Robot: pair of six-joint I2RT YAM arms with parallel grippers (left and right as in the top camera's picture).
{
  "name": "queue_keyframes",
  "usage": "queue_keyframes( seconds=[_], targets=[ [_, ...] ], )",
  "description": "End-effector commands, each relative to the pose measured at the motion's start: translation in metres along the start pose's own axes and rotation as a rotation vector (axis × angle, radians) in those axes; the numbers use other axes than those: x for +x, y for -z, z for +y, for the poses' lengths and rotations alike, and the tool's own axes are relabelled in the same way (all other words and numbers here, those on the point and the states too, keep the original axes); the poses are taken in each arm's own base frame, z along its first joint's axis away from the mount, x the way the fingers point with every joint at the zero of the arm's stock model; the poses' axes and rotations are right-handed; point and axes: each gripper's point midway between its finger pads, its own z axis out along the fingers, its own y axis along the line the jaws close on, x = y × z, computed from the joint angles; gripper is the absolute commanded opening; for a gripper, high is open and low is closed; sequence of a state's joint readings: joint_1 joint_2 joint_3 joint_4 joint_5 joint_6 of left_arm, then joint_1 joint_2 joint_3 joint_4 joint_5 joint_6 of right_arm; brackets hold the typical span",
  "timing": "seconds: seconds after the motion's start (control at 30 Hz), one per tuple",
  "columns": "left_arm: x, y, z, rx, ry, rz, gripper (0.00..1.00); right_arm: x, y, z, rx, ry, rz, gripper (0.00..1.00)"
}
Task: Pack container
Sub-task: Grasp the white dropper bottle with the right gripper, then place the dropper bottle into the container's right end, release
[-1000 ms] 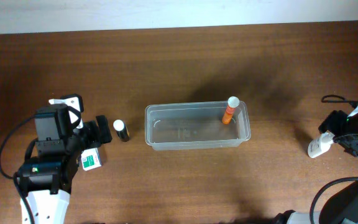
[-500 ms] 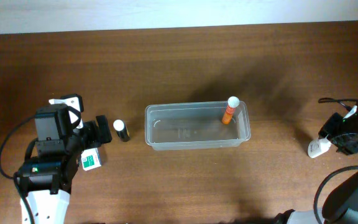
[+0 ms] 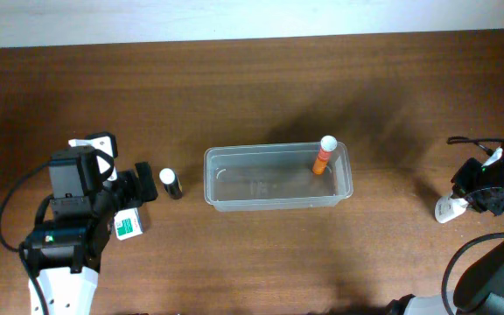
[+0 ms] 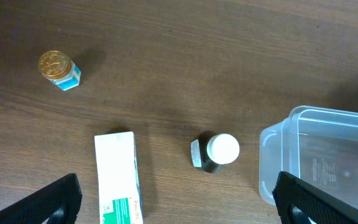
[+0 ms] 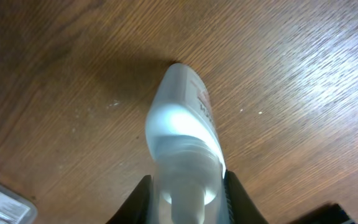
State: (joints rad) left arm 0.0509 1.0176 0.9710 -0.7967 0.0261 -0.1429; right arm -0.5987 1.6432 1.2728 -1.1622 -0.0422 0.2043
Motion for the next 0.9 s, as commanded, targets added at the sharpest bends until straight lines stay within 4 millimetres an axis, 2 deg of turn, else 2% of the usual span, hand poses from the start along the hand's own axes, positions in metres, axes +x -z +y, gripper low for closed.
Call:
queue_keyframes(
  seconds=[0.0, 0.17, 0.37, 0.53, 0.67, 0.73, 0.87],
  targets=[
    [-0.009, 0.005, -0.001, -0.002, -0.008, -0.025, 0.99, -0.001, 0.003, 0.008, -0.05, 0.027, 0.001, 0.1],
    [-0.009, 0.005, -0.001, -0.002, -0.008, -0.025, 0.99, 0.001, 0.02, 0.018, -0.077, 0.069, 0.001, 0.09],
    [-0.009, 0.005, -0.001, -0.002, -0.008, -0.025, 0.99, 0.02, 0.067, 0.062, -0.151, 0.29, -0.04, 0.08],
    [-0.009, 0.005, -0.001, -0.002, -0.008, -0.025, 0.99, 0.061, 0.112, 0.097, -0.171, 0.477, -0.061, 0.09],
    [-0.009, 0.005, -0.001, -0.002, -0.008, -0.025, 0.99, 0.096, 0.137, 0.124, -0.197, 0.629, -0.078, 0.09],
    [-0.009, 0.005, -0.001, -0.002, -0.008, -0.025, 0.99, 0.114, 0.143, 0.138, -0.209, 0.709, -0.078, 0.09],
    [-0.009, 0.005, -0.001, -0.002, -0.008, -0.025, 0.99, 0.142, 0.139, 0.161, -0.216, 0.796, -0.04, 0.09]
  ],
)
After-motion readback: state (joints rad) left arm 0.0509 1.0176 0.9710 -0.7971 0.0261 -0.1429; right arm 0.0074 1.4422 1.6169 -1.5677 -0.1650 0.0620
